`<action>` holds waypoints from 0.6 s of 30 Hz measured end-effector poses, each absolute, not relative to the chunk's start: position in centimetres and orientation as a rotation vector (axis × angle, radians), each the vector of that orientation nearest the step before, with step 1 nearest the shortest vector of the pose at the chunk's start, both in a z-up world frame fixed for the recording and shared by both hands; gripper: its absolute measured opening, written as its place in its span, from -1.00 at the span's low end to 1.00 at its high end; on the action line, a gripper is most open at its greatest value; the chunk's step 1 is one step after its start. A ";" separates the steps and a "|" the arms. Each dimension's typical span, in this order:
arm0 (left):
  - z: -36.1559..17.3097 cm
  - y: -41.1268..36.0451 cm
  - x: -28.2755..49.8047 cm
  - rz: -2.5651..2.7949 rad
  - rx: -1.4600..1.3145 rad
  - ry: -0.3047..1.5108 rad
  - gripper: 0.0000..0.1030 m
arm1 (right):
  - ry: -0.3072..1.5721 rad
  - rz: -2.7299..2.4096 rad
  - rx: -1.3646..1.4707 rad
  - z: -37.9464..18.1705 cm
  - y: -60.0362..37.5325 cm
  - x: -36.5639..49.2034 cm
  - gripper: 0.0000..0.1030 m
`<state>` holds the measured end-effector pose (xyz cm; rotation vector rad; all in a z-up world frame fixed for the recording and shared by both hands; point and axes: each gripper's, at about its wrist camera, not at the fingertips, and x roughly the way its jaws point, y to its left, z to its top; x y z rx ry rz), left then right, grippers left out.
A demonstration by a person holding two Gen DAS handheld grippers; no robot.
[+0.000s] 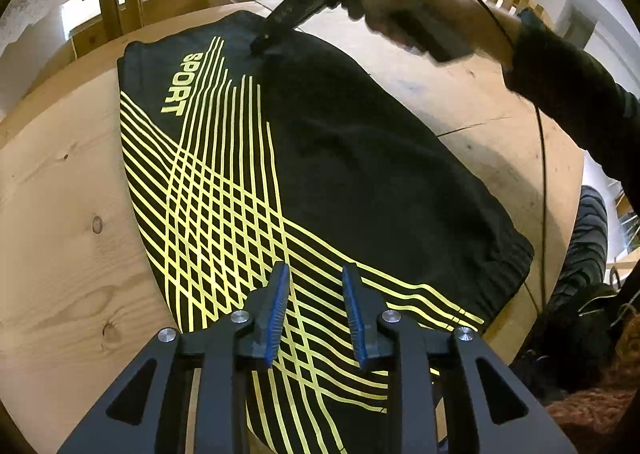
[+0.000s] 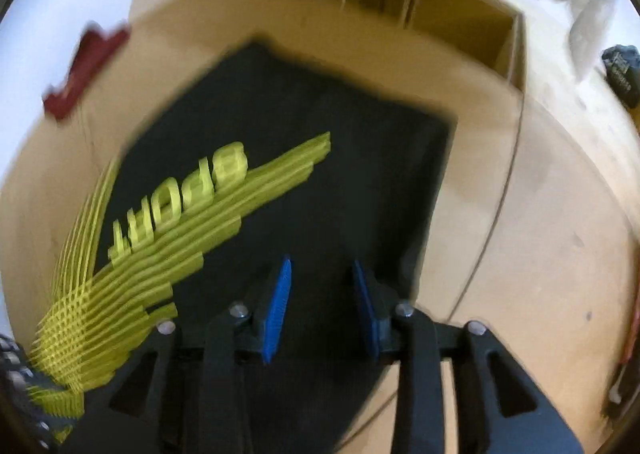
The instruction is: Fold clothes
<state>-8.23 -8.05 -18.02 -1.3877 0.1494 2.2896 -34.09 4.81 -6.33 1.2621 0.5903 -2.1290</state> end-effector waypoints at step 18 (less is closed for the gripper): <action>-17.6 -9.3 -2.7 2.325 -1.425 0.155 -0.49 | 0.543 -1.860 1.233 -12.0 8.1 -11.3 -0.37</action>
